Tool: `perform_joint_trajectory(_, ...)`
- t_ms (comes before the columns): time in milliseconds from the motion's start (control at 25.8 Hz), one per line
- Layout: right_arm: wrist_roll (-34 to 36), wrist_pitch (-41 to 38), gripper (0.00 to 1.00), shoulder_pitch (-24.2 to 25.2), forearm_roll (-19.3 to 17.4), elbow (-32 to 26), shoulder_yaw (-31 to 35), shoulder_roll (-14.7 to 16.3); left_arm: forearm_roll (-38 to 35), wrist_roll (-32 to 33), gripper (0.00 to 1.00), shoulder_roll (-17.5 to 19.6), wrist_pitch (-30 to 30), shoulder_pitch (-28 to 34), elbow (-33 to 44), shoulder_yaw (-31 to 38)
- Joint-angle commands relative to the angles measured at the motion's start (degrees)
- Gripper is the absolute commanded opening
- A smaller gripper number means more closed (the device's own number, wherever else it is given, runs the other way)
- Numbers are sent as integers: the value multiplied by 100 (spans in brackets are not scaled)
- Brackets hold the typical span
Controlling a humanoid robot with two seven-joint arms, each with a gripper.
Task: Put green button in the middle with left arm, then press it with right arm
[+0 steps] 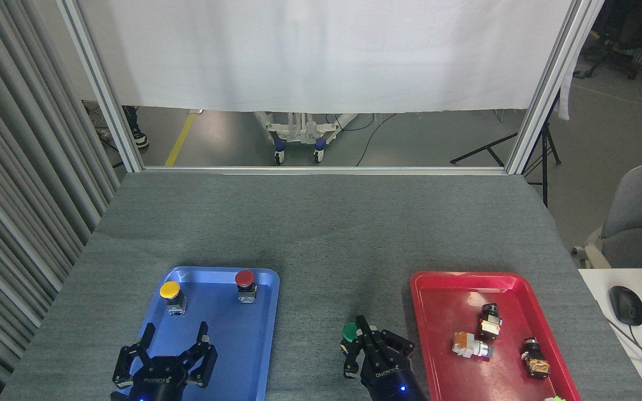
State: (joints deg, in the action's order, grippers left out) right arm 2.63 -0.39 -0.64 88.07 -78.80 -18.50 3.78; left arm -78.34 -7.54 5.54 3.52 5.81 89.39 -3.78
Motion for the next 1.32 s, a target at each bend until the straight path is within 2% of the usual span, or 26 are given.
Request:
perform_joint_trajectory(0,1,74,0,-33,-1,208,-101,-27,-6,-2,100,0,0,-1,0,0)
perform_joint_trajectory(232,10,154,0,-51,-9,542,-118,-18,-6,-2,100,0,0,-1,0,0)
perform_joint_trajectory(465,36,241,0,-59,-18,436,-101,-71,3,-2,100,0,0,-1,0,0)
perform_joint_trajectory(735,150,391,1,-59,-45,-381,-13,-88,-6,7,100,0,0,-1,0,0)
perform_joint_trajectory(774,159,400,13,-42,-53,-452,49,-79,3,7,100,0,0,-1,0,0)
perform_joint_trajectory(852,177,444,81,73,-71,-689,347,-27,-6,7,100,0,0,-1,0,0)
perform_joint_trajectory(890,212,435,99,160,-88,-777,435,-9,-6,7,100,0,0,-1,0,0)
perform_joint_trajectory(1084,335,259,100,468,-361,-1058,954,413,-6,-2,100,0,0,8,9,0)
perform_joint_trajectory(1277,326,215,100,820,-431,-1348,1262,501,3,7,100,0,-9,17,9,0)
